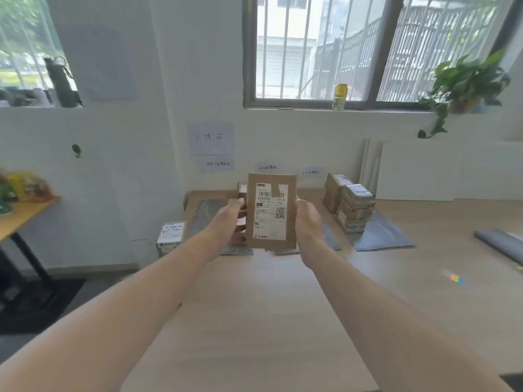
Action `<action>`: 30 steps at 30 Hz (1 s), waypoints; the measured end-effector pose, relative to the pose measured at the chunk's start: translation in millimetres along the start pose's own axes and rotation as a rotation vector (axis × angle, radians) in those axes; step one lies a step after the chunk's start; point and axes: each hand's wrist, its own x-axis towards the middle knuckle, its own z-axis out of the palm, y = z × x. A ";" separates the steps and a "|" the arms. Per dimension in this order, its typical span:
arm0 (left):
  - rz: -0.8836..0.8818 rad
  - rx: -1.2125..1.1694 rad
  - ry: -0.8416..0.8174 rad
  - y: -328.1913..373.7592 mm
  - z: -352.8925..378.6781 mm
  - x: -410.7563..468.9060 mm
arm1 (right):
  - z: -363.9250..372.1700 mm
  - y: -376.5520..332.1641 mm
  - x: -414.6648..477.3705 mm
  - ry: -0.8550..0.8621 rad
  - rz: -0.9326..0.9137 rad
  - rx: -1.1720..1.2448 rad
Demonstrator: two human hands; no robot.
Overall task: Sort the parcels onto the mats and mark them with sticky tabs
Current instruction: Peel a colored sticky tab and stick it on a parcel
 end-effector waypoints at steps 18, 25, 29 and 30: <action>-0.191 -0.001 0.182 -67.5 255.7 58.2 | -234.6 49.3 128.3 -0.180 0.191 0.008; -0.280 -0.018 0.159 -107.0 286.3 113.9 | -253.7 95.8 184.6 -0.176 0.257 -0.022; -0.363 -0.050 0.102 -127.6 301.9 151.9 | -258.8 118.8 209.6 -0.115 0.322 -0.078; -0.380 -0.059 0.092 -133.2 305.1 161.1 | -259.0 125.1 215.9 -0.106 0.333 -0.098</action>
